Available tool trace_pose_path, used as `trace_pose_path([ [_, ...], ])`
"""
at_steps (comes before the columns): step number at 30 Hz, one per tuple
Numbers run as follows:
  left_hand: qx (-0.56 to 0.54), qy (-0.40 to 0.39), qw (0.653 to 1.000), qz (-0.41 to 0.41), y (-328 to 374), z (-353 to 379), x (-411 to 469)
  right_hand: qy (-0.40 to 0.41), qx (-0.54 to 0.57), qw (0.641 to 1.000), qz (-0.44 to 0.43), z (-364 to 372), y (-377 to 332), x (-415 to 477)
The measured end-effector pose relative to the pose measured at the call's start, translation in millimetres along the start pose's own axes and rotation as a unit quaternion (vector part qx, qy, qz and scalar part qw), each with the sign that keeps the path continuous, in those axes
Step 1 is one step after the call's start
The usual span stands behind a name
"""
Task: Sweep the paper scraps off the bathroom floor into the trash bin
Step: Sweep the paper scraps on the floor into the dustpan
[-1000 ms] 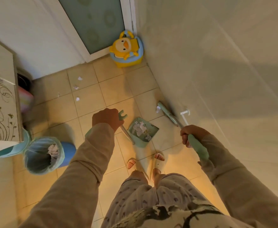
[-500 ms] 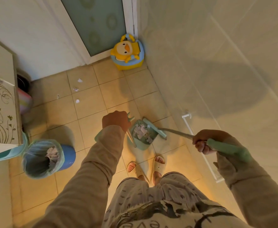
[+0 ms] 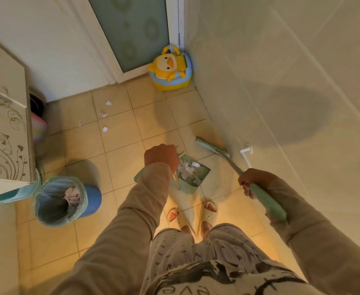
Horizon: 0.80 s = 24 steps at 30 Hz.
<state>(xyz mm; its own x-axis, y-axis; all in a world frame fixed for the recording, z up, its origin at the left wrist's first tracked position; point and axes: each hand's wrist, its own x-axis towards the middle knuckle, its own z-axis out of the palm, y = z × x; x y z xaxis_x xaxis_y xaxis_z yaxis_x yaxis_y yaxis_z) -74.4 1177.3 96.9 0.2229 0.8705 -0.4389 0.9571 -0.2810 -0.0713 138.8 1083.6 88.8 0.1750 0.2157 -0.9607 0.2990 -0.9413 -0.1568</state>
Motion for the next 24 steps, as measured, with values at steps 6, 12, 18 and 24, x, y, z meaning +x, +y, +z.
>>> trace_pose_path([
  [6, 0.009, 0.003, 1.0, 0.004, 3.4, 0.0, 0.7, -0.007, -0.043, 0.999, 0.015, 39.7, 9.7, 7.1],
  [12, -0.003, 0.003, 1.0, 0.007, -2.1, -4.2, 0.9, -0.052, 0.156, 0.985, 0.046, 17.8, 7.4, 1.1],
  [18, -0.088, -0.03, 0.996, -0.007, -26.0, 2.8, -5.8, -0.057, 0.225, 0.973, 0.005, 17.1, 5.9, -9.7],
  [24, -0.106, 0.026, 0.993, -0.036, -49.6, 11.6, -15.1, -0.046, 0.252, 0.966, -0.027, 9.2, -5.1, -12.5],
])
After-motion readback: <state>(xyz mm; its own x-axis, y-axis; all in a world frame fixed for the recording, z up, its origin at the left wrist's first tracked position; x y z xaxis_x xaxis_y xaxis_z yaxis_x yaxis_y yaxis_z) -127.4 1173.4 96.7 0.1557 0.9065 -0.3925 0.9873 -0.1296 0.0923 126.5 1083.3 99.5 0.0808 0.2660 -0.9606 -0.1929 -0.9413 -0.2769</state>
